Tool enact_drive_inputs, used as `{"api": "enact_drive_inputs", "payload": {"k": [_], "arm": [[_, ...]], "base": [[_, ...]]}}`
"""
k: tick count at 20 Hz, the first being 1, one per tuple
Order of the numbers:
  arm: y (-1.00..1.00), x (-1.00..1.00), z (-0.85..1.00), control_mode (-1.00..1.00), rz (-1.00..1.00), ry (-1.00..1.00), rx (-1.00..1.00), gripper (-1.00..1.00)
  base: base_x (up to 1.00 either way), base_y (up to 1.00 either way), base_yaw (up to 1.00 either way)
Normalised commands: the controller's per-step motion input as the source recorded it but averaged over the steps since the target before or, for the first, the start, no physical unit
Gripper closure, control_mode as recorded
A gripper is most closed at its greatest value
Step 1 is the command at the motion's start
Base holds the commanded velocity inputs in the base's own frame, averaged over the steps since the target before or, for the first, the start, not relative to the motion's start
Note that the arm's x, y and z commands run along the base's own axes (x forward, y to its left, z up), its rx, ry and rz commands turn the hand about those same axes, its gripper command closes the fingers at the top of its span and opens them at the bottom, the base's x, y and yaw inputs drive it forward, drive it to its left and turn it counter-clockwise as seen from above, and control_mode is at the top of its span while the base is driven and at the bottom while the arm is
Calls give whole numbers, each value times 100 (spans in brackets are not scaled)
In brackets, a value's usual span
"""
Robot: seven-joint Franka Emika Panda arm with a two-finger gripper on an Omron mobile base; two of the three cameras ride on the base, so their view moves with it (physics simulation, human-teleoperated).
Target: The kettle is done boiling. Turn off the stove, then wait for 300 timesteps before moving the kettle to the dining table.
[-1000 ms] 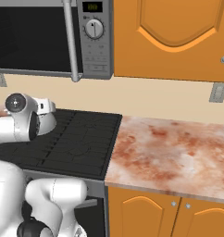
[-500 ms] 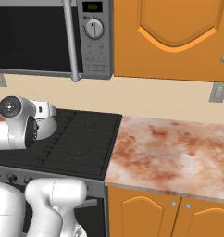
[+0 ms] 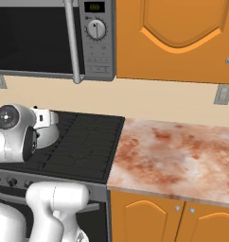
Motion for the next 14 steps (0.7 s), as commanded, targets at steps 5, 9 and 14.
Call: {"api": "enact_drive_inputs", "payload": {"k": [5,9,14], "arm": [[0,0,0,-100,0,0,0,100],[0,-1,0,100,0,0,0,100],[0,0,0,100,0,0,0,100]], "base": [[0,0,0],[-4,0,-2],[-32,-8,-19]]}}
